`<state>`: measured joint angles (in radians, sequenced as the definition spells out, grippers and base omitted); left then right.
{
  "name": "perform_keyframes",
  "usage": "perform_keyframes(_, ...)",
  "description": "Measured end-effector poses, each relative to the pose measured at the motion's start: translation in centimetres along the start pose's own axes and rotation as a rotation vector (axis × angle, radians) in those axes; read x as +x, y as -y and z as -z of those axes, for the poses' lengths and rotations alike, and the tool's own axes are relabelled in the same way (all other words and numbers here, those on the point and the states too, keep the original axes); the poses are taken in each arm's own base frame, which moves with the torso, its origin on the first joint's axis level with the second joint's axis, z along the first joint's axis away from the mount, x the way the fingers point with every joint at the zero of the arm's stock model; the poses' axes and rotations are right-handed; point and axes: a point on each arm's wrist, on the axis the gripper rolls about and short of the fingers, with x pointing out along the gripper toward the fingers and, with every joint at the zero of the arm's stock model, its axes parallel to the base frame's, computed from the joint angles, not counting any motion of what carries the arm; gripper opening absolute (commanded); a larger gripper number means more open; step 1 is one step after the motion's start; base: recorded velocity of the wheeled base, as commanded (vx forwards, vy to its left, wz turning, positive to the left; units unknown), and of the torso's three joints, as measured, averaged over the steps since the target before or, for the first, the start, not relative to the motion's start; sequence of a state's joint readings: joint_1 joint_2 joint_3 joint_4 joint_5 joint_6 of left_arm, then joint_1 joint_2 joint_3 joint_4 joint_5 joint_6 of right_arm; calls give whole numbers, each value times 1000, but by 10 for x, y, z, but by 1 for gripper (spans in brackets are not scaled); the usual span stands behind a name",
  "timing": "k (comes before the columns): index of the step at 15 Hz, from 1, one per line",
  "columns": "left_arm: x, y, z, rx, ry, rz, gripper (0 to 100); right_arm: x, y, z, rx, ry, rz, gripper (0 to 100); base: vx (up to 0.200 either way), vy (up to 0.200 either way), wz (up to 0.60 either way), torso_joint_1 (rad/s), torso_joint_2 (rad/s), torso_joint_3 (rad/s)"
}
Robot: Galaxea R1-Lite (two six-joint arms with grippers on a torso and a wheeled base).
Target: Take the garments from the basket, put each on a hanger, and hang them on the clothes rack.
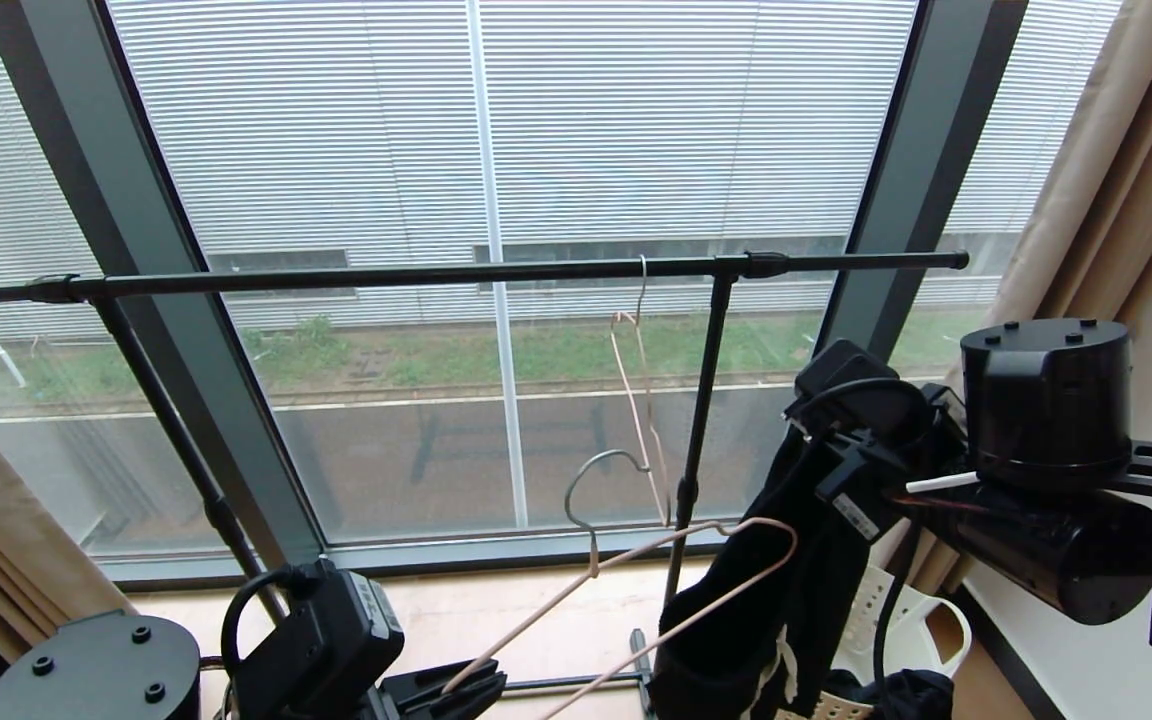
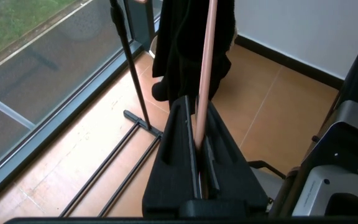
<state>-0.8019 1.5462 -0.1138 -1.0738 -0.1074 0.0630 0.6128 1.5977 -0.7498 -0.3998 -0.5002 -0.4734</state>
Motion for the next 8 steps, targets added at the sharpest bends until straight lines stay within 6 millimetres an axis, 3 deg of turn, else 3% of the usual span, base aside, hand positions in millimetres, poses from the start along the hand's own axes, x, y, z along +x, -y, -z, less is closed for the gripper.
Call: perform_keyframes(8,1,0,-3,2,24,-2,0,-12,-19,-5,-26,40,-66,0,0,0,0,0,0,0)
